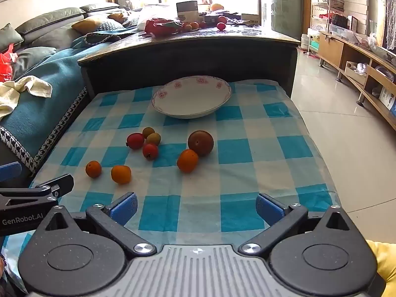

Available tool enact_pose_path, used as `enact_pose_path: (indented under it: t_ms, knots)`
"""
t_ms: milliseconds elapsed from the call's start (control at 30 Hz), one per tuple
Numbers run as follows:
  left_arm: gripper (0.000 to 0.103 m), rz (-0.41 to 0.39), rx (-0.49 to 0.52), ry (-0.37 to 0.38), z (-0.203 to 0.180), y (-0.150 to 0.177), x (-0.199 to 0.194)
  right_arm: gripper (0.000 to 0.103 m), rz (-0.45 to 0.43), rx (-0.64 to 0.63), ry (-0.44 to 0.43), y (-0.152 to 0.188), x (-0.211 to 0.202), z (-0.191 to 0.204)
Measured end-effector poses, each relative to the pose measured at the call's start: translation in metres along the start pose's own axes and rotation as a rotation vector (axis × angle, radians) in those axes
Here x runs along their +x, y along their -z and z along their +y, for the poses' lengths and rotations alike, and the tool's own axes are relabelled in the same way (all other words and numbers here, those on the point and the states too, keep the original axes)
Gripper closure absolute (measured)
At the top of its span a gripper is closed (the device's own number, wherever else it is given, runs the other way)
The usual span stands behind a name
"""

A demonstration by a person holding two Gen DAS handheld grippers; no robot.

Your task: Organize fruits

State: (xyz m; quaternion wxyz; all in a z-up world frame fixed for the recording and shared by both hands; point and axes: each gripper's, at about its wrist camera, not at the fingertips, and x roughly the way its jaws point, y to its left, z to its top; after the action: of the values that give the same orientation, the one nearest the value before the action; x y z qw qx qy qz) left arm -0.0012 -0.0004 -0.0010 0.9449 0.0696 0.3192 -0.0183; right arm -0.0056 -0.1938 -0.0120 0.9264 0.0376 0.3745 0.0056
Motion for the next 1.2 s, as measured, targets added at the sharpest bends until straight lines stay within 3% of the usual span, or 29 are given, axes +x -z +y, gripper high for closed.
enact_pose_path:
  t_ms: [1200]
  knots:
    - [0.000,0.007,-0.005,0.023,-0.0024,-0.0028,-0.0049,0.011,0.013,-0.007,-0.007,0.0016,0.0001,0.0042]
